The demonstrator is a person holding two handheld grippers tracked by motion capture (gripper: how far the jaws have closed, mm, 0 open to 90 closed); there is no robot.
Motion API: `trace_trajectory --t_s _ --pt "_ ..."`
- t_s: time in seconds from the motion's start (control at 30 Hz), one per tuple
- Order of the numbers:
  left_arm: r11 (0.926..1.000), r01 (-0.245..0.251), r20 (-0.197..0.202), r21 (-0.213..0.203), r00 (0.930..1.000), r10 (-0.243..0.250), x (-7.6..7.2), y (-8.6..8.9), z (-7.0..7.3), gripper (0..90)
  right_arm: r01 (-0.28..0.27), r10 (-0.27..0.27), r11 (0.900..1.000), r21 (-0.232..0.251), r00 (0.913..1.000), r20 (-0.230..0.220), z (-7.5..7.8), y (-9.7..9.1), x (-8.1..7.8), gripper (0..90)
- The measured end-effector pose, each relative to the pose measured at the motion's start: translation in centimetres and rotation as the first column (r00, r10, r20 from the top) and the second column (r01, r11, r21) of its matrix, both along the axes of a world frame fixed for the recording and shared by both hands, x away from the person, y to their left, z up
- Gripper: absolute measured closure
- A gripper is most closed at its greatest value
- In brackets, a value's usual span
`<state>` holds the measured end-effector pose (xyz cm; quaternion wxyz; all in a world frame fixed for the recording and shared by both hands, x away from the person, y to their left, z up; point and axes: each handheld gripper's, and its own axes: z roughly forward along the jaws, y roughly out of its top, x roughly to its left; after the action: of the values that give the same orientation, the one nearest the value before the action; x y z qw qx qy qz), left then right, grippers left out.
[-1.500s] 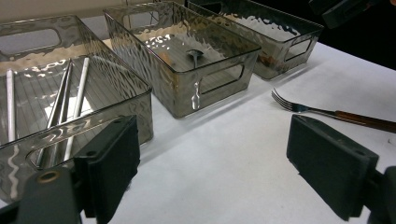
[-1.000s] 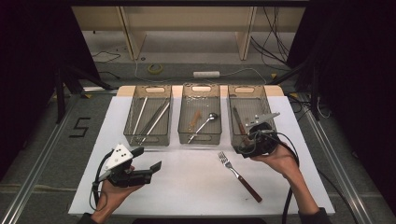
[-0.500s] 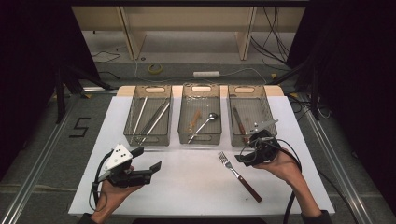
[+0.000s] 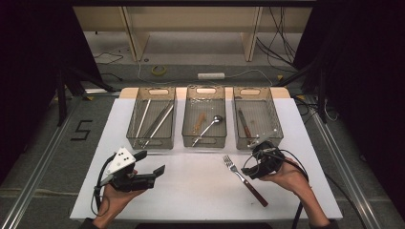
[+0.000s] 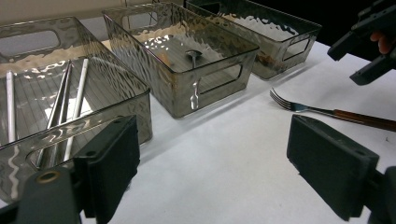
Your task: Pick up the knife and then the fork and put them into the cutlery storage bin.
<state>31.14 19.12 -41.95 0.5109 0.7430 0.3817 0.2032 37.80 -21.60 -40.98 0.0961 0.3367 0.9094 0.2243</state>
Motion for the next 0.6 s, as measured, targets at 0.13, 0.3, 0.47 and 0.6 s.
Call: trace_trajectory --t_s 0.13,0.3,0.47,0.6 --pt "1.0000 0.000 0.002 0.002 1.0000 0.000 0.0 -0.1 0.0 16.7 -0.013 0.013 0.9998 -0.018 0.9997 -0.021 -0.5 0.1 -0.3 28.8" --pt "1.0000 0.000 0.000 0.001 1.0000 0.000 0.0 0.0 0.0 16.7 -0.017 0.015 0.9986 -0.049 0.9990 -0.041 -1.2 0.2 -0.6 32.5" --pt "1.0000 -0.001 0.002 0.003 1.0000 0.001 0.0 0.0 0.0 16.6 -0.023 0.019 0.9970 -0.073 0.9982 -0.058 -2.1 0.3 -1.0 36.3" --pt "1.0000 -0.001 0.001 0.004 1.0000 0.001 0.0 0.0 0.0 16.6 -0.024 0.018 0.9962 -0.083 0.9973 -0.071 -2.6 0.4 -1.3 40.6"
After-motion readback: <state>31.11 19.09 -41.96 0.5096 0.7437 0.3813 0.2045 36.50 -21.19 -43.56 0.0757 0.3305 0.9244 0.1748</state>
